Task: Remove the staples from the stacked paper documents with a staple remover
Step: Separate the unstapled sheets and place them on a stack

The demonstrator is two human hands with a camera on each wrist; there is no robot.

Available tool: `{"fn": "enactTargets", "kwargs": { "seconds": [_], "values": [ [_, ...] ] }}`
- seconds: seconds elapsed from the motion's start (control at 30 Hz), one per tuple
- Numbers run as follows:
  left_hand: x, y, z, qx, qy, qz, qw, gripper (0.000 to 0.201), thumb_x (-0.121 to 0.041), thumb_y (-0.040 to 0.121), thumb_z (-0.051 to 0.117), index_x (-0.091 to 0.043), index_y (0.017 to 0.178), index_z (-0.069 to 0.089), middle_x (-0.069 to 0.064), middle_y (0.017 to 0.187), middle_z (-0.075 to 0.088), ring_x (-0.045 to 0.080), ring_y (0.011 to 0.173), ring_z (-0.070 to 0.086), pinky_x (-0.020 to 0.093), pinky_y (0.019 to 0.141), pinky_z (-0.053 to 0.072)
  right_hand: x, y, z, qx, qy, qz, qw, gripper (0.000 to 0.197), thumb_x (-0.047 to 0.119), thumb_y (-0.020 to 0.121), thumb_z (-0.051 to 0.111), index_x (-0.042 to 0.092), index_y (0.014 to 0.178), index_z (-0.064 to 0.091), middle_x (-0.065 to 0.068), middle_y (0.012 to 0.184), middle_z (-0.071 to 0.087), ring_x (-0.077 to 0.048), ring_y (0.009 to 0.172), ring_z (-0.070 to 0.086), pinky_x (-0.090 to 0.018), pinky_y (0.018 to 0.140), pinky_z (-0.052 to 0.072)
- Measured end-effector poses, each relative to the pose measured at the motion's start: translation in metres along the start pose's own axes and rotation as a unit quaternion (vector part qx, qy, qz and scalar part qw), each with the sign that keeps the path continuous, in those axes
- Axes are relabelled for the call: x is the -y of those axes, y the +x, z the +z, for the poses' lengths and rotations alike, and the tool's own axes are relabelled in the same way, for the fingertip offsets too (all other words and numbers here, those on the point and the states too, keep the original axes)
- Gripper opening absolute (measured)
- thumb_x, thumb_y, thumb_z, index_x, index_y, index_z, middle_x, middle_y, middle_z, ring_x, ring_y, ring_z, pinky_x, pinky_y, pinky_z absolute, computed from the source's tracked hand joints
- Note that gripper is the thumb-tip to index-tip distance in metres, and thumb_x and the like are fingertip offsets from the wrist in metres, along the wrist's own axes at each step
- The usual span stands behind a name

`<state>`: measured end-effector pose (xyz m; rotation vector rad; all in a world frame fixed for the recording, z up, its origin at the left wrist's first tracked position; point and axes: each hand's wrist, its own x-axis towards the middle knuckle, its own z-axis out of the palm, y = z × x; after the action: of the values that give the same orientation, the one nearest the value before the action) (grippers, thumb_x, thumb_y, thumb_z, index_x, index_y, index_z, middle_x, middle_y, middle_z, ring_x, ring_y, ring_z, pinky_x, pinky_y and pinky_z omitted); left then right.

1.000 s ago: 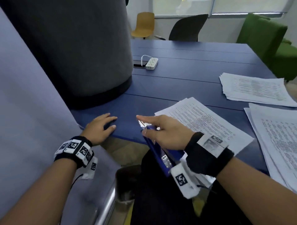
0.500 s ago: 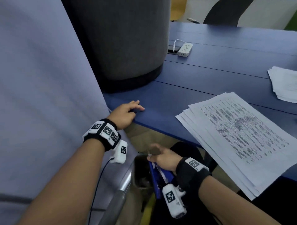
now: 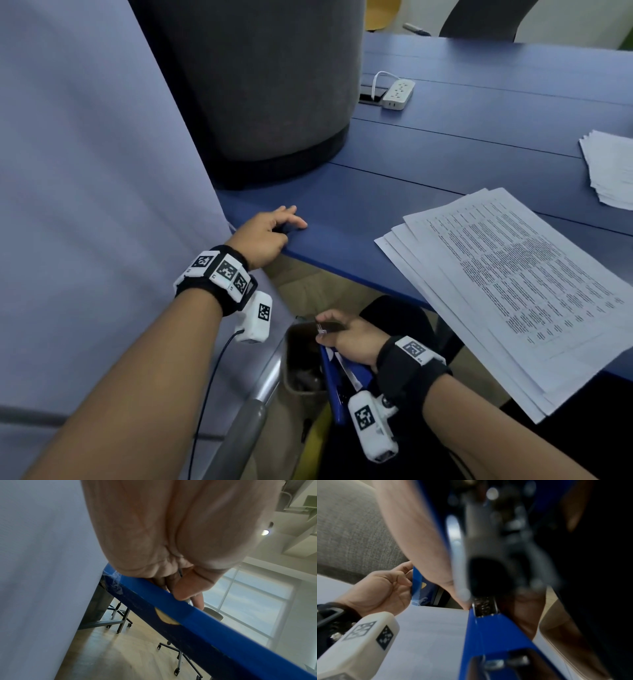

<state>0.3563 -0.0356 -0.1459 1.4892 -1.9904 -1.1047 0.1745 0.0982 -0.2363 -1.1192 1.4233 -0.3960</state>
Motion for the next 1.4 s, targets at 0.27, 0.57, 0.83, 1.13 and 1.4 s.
{"fn": "enactTargets", "kwargs": {
  "seconds": [0.27, 0.57, 0.83, 1.13, 1.4],
  "values": [
    [-0.01, -0.003, -0.001, -0.002, 0.009, -0.015, 1.0, 0.057, 0.02, 0.086, 0.042, -0.017, 0.12, 0.071, 0.0, 0.16, 0.04, 0.009, 0.154, 0.023, 0.019, 0.115, 0.017, 0.002, -0.014, -0.004, 0.003, 0.002, -0.024, 1.0, 0.044, 0.02, 0.095, 0.065, 0.028, 0.137, 0.054, 0.004, 0.13, 0.06, -0.014, 0.121, 0.056, -0.031, 0.11, 0.042],
    [-0.064, 0.005, 0.026, -0.054, 0.174, -0.059, 0.981, 0.028, -0.047, 0.098, 0.056, -0.024, 0.099, 0.072, -0.001, 0.103, 0.073, 0.025, 0.111, 0.066, 0.029, 0.085, 0.044, 0.044, -0.119, -0.056, -0.193, -0.047, -0.216, 0.956, 0.026, 0.035, 0.089, 0.07, 0.03, 0.11, 0.057, 0.008, 0.081, 0.066, -0.004, 0.063, 0.056, -0.026, 0.074, 0.049],
    [-0.162, 0.028, 0.14, 0.09, 0.282, 0.007, 0.955, 0.081, -0.072, 0.088, 0.051, -0.032, 0.156, 0.03, 0.01, 0.153, 0.049, 0.033, 0.143, 0.041, 0.046, 0.118, 0.033, 0.053, -0.194, -0.189, -0.391, -0.069, -0.168, 0.902, 0.017, 0.036, 0.086, 0.074, 0.022, 0.09, 0.064, 0.002, 0.077, 0.07, -0.012, 0.063, 0.066, -0.024, 0.062, 0.051],
    [-0.175, 0.046, 0.171, 0.087, 0.351, -0.036, 0.932, 0.089, -0.06, 0.07, 0.083, -0.031, 0.143, 0.04, 0.014, 0.141, 0.053, 0.036, 0.132, 0.049, 0.048, 0.103, 0.045, -0.013, -0.238, -0.336, -0.384, -0.428, 0.149, 0.805, 0.027, 0.032, 0.085, 0.071, 0.011, 0.102, 0.07, -0.009, 0.108, 0.067, -0.028, 0.1, 0.061, -0.033, 0.083, 0.053],
    [-0.174, 0.035, 0.154, 0.056, 0.113, 0.018, 0.992, 0.107, 0.0, 0.078, 0.08, -0.038, 0.16, 0.023, 0.005, 0.154, 0.046, 0.021, 0.124, 0.054, 0.025, 0.092, 0.049, -0.056, -0.235, -0.344, -0.372, -0.468, 0.249, 0.762, 0.038, 0.037, 0.074, 0.072, 0.024, 0.108, 0.063, -0.01, 0.119, 0.061, -0.033, 0.102, 0.063, -0.04, 0.088, 0.055]
  ]
}}
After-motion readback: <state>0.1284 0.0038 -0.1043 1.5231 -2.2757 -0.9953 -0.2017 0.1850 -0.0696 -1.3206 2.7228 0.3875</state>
